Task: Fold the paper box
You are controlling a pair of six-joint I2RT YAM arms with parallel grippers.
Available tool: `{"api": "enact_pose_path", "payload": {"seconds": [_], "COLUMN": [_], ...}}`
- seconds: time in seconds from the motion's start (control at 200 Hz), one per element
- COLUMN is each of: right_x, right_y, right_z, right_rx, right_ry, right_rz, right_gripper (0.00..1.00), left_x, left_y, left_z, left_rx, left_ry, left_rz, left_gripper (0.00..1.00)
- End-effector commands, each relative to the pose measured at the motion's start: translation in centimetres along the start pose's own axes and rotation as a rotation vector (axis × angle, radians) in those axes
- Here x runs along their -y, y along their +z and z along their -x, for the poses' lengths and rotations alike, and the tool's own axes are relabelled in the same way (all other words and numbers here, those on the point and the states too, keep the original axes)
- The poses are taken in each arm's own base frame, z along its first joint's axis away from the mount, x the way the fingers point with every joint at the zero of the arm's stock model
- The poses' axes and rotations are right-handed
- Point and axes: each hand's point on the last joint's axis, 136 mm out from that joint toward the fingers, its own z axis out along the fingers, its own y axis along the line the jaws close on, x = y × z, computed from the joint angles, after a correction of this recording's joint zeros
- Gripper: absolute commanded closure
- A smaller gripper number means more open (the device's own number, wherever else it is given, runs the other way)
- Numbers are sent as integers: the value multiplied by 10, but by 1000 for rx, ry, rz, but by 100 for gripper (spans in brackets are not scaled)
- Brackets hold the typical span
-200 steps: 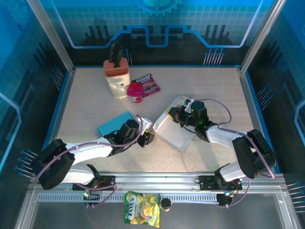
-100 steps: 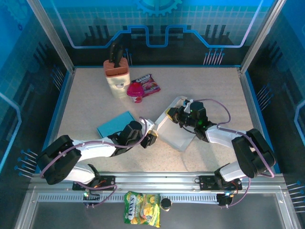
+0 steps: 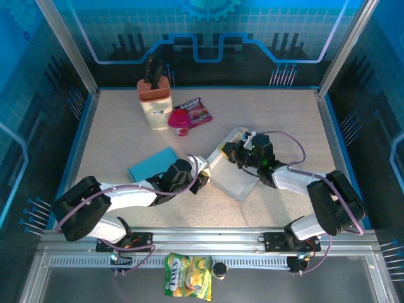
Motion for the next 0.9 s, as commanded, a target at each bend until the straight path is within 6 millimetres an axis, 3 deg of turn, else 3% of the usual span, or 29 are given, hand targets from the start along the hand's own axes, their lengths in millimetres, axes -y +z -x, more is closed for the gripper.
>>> {"api": "enact_pose_path", "payload": {"seconds": [0.0,0.215,0.47,0.895], "right_x": [10,8,9,-5], "right_y": [3,4,4,3], "right_z": [-7,-7,-6,-2], "right_rx": [-16,-12,-6,7], "right_ry": [15,18,24,15], "right_rz": [-31,-23,-25,6], "right_gripper": [100,100,100,100], "left_x": [0,-5,15,29], "left_y": [2,5,6,4], "left_z": [18,20,20,19], "left_rx": [48,43,66,80], "left_ry": [11,13,51,96], "left_rz": [21,83,50,26], "left_gripper": [71,78,75,74]}}
